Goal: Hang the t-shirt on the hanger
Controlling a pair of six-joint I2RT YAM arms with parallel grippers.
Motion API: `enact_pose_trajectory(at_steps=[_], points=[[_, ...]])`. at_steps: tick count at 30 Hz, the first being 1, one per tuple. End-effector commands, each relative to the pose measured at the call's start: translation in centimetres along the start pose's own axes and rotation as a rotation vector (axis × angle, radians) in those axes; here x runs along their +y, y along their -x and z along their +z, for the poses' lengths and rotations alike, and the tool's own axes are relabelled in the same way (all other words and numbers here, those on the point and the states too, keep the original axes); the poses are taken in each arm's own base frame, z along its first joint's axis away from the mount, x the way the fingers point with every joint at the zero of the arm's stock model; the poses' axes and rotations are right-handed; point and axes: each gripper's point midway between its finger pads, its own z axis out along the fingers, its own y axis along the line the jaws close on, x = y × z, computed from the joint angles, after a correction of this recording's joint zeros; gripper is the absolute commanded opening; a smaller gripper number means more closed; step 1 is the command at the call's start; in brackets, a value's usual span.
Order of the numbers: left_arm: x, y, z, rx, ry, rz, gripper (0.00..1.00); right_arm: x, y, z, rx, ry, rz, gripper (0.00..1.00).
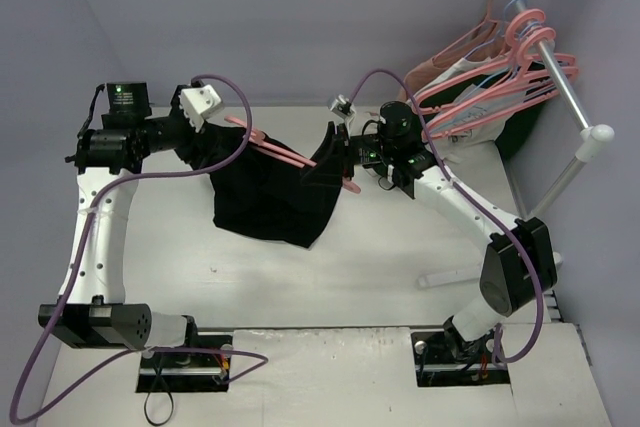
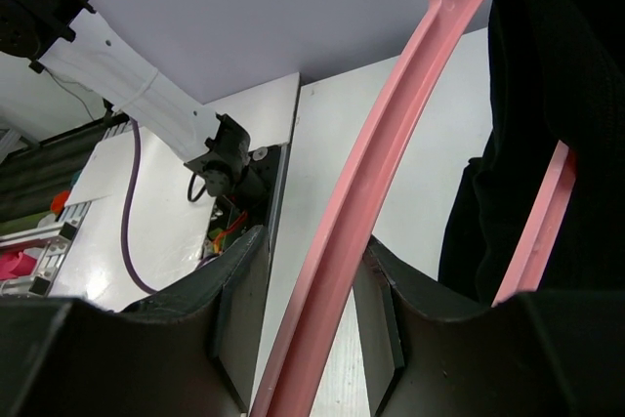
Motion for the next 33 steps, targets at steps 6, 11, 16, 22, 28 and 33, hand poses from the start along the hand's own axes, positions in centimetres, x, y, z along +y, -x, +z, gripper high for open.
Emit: enact_pose_trajectory(at_steps=[6,11,16,22,28,33], points=[[2.4,1.8,0.0,-0.073,-0.013,0.214,0.70,3.2,3.6,-0.7,-0.039,0.086,-0.189,0.00],[2.6,1.6,0.8,-0.081,-0.040,0.233,0.70,3.6,3.7,-0.7,-0.035,0.102,-0.194,0.00],[2.2,1.6,1.6,-0.112,-0.089,0.245,0.71,4.0,4.1,-0.8,-0.031,0.117,-0.199,0.00],[1.5,0.1,2.8,-0.107,-0.140,0.216,0.71,4.2,4.1,-0.8,-0.027,0.131,-0.200,0.00],[0.3,0.2,3.4,-0.161,-0.212,0.184,0.70,4.6,4.7,-0.8,-0.024,0.146,-0.208,0.00],[-0.5,-0.9,3.9,-0.151,-0.238,0.145,0.66,4.6,5.3,-0.8,-0.026,0.150,-0.213,0.00]])
